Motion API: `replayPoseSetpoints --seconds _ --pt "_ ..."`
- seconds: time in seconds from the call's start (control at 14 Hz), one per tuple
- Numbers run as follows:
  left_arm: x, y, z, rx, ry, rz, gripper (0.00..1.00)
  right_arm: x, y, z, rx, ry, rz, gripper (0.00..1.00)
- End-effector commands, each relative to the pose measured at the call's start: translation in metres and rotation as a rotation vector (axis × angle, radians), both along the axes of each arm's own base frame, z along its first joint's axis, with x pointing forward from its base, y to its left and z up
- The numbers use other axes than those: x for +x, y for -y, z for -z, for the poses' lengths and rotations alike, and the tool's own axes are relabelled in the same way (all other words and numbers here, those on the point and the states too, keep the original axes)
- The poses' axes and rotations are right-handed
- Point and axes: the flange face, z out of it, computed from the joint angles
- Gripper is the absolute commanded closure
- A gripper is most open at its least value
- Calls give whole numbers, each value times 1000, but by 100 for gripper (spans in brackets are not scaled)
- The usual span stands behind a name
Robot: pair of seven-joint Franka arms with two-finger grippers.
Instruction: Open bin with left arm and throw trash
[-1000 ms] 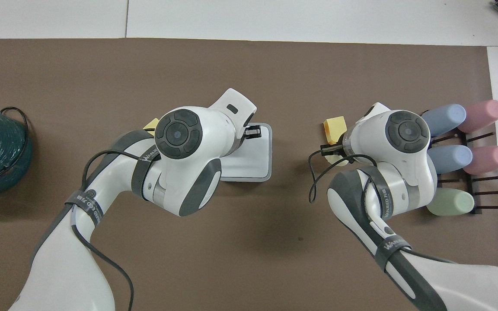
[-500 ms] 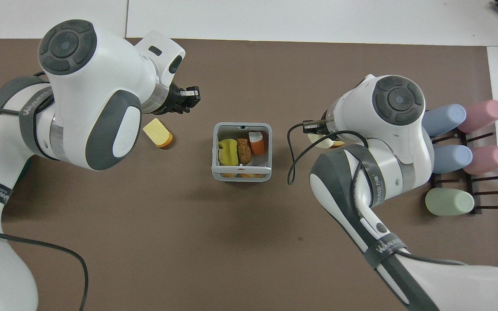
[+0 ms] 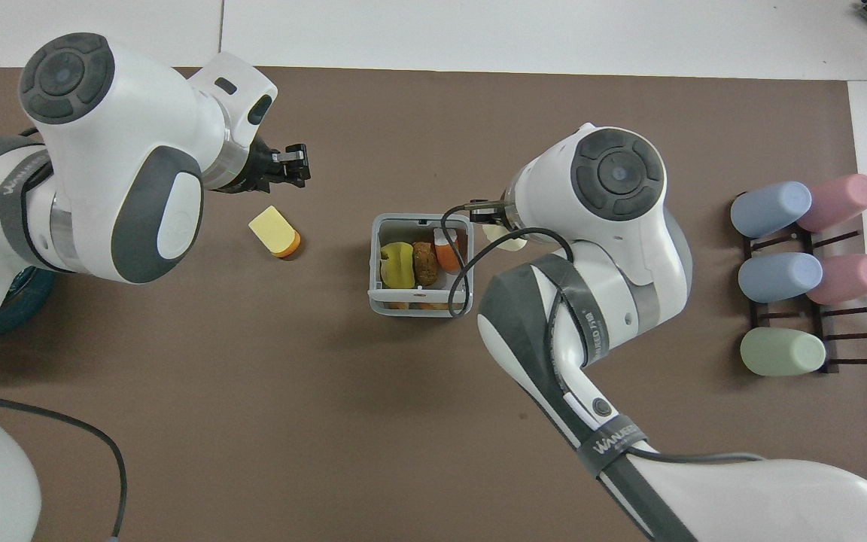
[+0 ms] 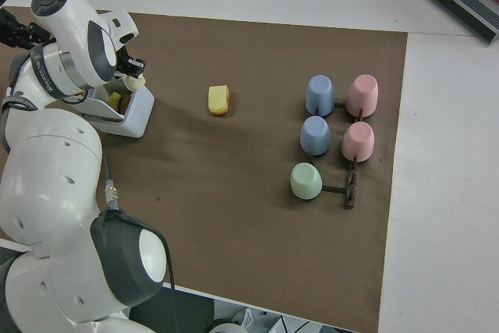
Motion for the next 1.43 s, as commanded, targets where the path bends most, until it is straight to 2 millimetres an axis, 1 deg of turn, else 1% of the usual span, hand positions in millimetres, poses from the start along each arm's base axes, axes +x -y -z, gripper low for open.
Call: replayPoseSetpoints --seconds 0.0,0.14,0.21,0.29,0.36,0.43,0.5,0.57,0.71,0.79,0.86,0.93,1.0,1.14,1.21,1.29,1.36 --pt "-5 -16 28 21 22 4 0 0 -43 17 5 -33 12 100" --pt "-4 -24 55 24 28 -9 0 -9 -58 16 8 -38 27 100" --pt "-3 -26 71 29 13 -13 0 -14 -64 15 9 -39 24 85" --pt "-3 -26 81 36 6 -11 0 -14 -64 15 7 -42 24 39" --pt "-5 -27 90 37 6 -12 0 -14 -64 15 4 -43 23 29" --pt "-6 -29 97 35 13 -15 0 -14 -64 15 4 -43 23 24" --pt "-9 -31 105 35 19 -18 0 -14 -63 15 3 -44 25 6" --pt "-10 -37 112 34 24 -29 0 -14 -62 15 -2 -49 26 2" --pt "-16 -40 128 37 20 -32 0 -7 -49 11 -12 -40 35 1" --pt "-18 -41 139 39 17 -33 0 -1 -39 11 -21 -32 39 1" --pt "-20 -42 143 39 18 -34 0 10 -21 12 -30 -39 65 0" --pt "-22 -42 145 40 16 -33 0 21 1 11 -34 -43 75 0" --pt "-22 -41 146 40 15 -33 0 31 16 5 -35 -28 45 0" --pt "-22 -38 146 39 18 -28 0 35 20 4 -40 -5 -26 0" --pt "-23 -35 147 37 19 -29 1 38 29 7 -44 -1 -31 0" --pt "-23 -33 147 34 28 -31 8 45 50 15 -51 -13 -34 0" --pt "-23 -32 147 33 30 -34 16 49 70 27 -64 -28 -80 0"
